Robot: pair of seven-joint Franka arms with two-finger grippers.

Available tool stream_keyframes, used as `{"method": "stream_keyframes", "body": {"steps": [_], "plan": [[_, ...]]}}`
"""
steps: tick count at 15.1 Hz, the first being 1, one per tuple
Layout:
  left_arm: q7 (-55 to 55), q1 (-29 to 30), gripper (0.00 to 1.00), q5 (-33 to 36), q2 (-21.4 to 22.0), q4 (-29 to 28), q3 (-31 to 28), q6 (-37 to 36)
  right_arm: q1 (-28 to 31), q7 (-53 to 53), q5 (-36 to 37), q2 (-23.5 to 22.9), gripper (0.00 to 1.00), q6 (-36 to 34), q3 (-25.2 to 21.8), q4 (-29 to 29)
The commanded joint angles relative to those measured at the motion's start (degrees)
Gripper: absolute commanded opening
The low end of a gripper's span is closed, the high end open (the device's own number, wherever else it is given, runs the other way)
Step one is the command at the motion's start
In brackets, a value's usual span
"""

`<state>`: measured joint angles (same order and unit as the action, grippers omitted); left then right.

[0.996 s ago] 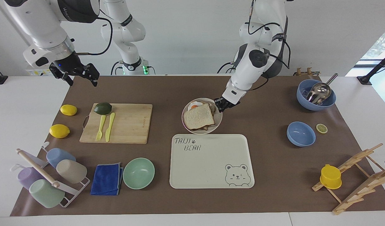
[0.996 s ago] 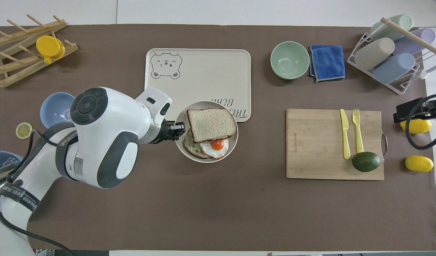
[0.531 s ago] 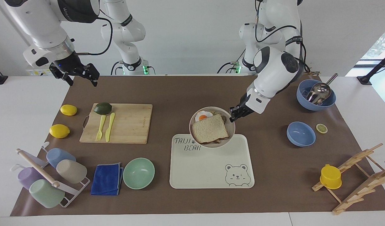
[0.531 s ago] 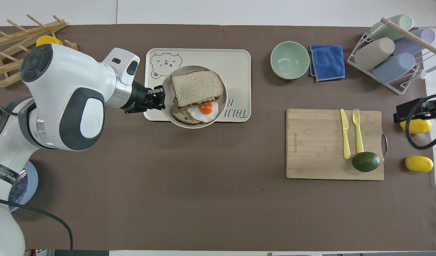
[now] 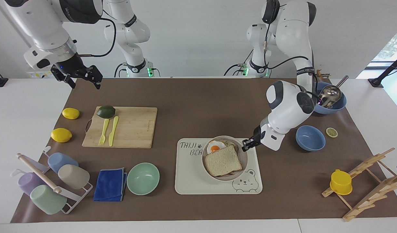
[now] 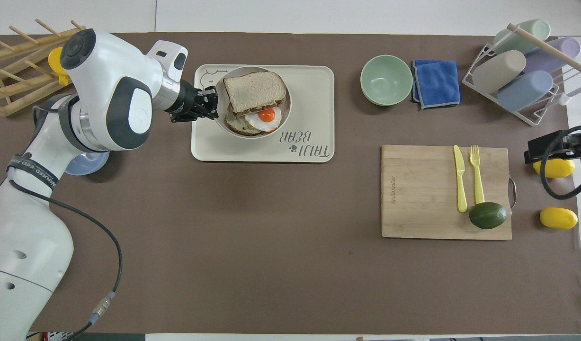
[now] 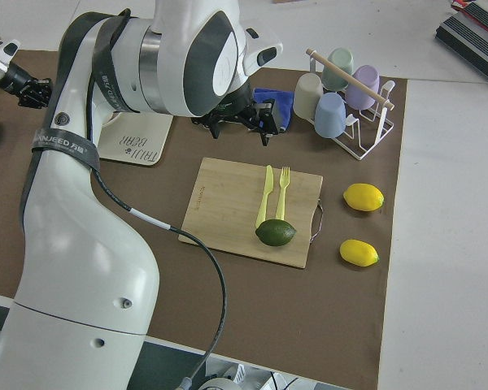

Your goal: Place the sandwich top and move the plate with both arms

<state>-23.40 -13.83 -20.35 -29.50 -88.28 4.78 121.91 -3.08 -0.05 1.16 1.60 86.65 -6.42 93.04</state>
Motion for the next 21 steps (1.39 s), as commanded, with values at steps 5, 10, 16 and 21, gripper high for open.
{"method": "stream_keyframes", "body": {"steps": [5,10,16,21], "plan": [[4.2,-0.3,0.0,0.8,-0.7,-2.6,0.1,5.9,0.5,0.8,-0.2,0.3,1.0,-0.2,0.4,0.5],[4.3,-0.7,0.28,1.0,-0.2,-4.5,0.1,8.2,0.5,0.8,-0.2,0.3,1.0,-0.2,0.4,0.5],[5.9,0.7,1.0,1.2,5.7,-3.6,-1.4,1.0,0.5,0.8,-0.2,0.3,1.0,-0.2,0.4,0.5],[8.7,1.3,1.0,10.1,16.2,-3.4,-5.2,-11.0,0.5,0.8,-0.2,0.3,1.0,-0.2,0.4,0.4]]}}
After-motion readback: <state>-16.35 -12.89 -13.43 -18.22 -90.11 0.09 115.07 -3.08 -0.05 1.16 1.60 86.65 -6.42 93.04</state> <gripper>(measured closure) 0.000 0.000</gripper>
